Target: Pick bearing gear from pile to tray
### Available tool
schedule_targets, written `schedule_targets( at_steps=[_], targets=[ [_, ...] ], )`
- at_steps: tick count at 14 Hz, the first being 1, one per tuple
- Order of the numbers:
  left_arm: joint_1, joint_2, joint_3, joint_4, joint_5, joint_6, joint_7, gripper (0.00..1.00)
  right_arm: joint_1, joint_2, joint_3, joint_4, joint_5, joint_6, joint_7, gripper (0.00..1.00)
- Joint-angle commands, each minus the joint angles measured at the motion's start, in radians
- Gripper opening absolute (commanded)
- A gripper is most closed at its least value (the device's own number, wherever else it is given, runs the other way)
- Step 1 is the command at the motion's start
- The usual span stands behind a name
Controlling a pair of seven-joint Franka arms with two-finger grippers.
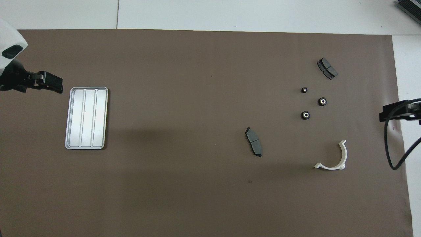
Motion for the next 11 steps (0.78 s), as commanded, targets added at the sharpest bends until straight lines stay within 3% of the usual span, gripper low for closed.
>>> schedule_targets(
  at_steps=[1, 11],
  targets=[
    [0.0, -0.036, 0.006, -0.043, -0.015, 0.01, -0.009, 1.0, -0.007, -0.005, 0.004, -0.005, -0.012, -0.002, -0.024, 1.0],
    [0.001, -0.036, 0.006, -0.043, -0.015, 0.01, -0.009, 1.0, -0.006, -0.022, 0.006, -0.068, 0.003, 0.067, 0.016, 1.0]
  ],
)
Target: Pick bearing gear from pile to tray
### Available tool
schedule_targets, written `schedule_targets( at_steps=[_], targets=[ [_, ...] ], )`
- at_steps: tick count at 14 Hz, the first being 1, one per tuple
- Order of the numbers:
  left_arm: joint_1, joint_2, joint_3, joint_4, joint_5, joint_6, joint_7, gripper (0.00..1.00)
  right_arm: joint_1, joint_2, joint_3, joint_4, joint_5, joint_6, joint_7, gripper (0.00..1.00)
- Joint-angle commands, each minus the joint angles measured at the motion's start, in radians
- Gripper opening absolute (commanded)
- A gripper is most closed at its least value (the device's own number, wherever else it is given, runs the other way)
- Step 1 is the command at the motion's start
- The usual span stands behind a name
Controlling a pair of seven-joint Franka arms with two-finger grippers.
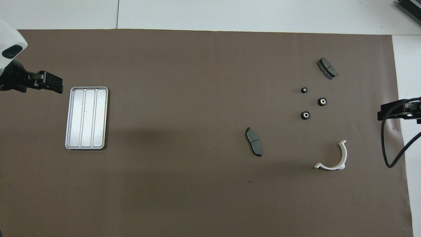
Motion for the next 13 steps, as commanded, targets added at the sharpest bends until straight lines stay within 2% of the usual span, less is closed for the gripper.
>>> schedule_targets(
  at_steps=[1, 3, 7, 10, 13],
  targets=[
    [0.001, -0.036, 0.006, -0.043, -0.015, 0.01, -0.009, 1.0, -0.006, -0.012, 0.005, -0.044, 0.003, 0.049, 0.008, 1.0],
    [0.001, -0.036, 0.006, -0.043, -0.015, 0.01, -0.009, 1.0, -0.009, -0.003, 0.005, -0.083, 0.005, 0.13, -0.015, 1.0],
    [0.001, -0.036, 0.006, -0.043, -0.015, 0.01, -0.009, 1.0, -0.009, 0.162, 0.005, -0.083, 0.022, 0.323, -0.042, 1.0],
    [0.0, -0.036, 0.006, -0.043, -0.015, 0.01, -0.009, 1.0, -0.011, 0.268, 0.005, -0.085, 0.043, 0.457, -0.131, 1.0],
    [0.001, -0.036, 0.006, -0.043, -0.015, 0.01, -0.009, 1.0, -0.008, 0.342, 0.007, -0.111, 0.057, 0.543, -0.203, 1.0]
  ],
)
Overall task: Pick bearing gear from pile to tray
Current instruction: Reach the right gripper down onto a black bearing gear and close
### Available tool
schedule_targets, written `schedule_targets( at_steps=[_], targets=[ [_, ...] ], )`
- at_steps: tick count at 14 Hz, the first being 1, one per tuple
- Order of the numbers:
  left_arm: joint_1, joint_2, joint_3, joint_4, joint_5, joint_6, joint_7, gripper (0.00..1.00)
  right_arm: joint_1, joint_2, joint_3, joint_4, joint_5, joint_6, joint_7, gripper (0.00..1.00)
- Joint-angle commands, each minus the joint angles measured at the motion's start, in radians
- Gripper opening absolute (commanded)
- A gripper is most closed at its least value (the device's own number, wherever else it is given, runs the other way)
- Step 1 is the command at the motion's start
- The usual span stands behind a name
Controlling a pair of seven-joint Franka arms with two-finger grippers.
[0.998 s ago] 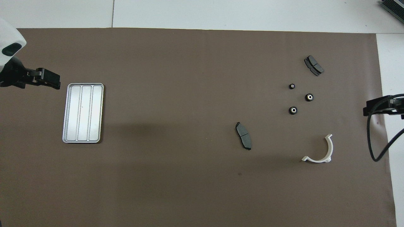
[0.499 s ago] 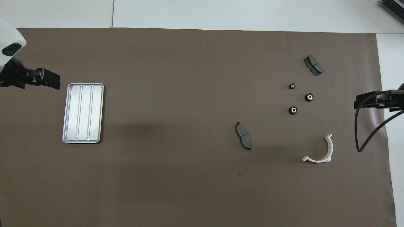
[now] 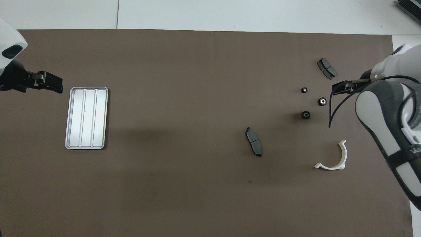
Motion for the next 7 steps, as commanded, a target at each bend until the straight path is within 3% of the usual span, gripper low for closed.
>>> schedule_targets(
  at_steps=[1, 4, 7],
  targets=[
    [0.0, -0.036, 0.006, -0.043, -0.015, 0.01, -0.009, 1.0, -0.006, 0.029, 0.006, -0.053, 0.025, 0.09, -0.087, 1.0],
    [0.0, -0.036, 0.006, -0.043, -0.015, 0.01, -0.009, 1.0, -0.009, 0.047, 0.007, -0.158, 0.027, 0.24, -0.199, 1.0],
    [0.001, -0.036, 0.006, -0.043, -0.015, 0.01, -0.009, 1.0, -0.014, 0.092, 0.007, -0.186, 0.027, 0.325, -0.227, 1.0]
  ],
)
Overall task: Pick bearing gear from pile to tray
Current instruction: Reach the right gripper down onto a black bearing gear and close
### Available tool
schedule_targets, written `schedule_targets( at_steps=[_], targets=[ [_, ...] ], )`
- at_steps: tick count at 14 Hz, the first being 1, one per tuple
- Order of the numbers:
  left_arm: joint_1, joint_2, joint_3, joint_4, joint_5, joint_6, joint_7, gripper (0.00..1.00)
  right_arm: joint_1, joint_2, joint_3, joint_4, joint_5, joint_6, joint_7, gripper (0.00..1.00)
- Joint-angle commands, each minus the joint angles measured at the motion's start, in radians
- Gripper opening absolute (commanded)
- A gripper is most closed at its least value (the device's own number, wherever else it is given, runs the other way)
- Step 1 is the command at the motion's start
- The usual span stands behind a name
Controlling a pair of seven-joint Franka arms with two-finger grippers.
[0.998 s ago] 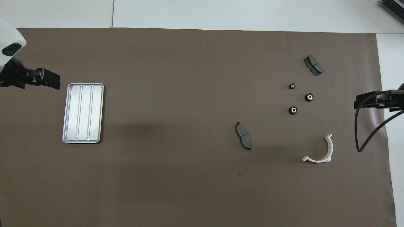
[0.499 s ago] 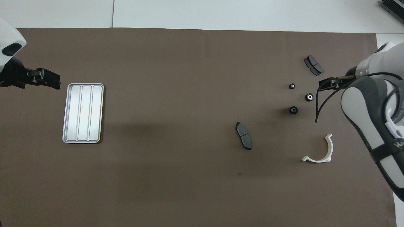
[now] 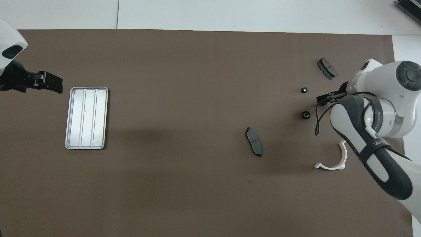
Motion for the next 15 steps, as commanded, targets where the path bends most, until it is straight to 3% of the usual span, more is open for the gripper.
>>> schedule_targets(
  at_steps=[1, 7, 10, 12, 15],
  targets=[
    [0.001, -0.036, 0.006, -0.043, -0.015, 0.01, -0.009, 1.0, -0.013, 0.029, 0.007, -0.023, 0.023, 0.066, -0.063, 1.0],
    [0.0, -0.036, 0.006, -0.043, -0.015, 0.01, -0.009, 1.0, -0.028, 0.061, 0.008, -0.034, 0.026, 0.088, -0.091, 1.0],
    [0.001, -0.036, 0.006, -0.043, -0.015, 0.01, -0.009, 1.0, -0.025, 0.081, 0.01, -0.032, 0.133, 0.115, -0.098, 1.0],
    [0.001, -0.036, 0.006, -0.043, -0.015, 0.01, -0.009, 1.0, -0.026, 0.083, 0.01, -0.032, 0.135, 0.117, -0.133, 1.0],
    [0.0, -0.036, 0.006, -0.043, -0.015, 0.01, -0.009, 1.0, -0.026, 0.087, 0.008, -0.029, 0.135, 0.12, -0.147, 0.95]
  ],
)
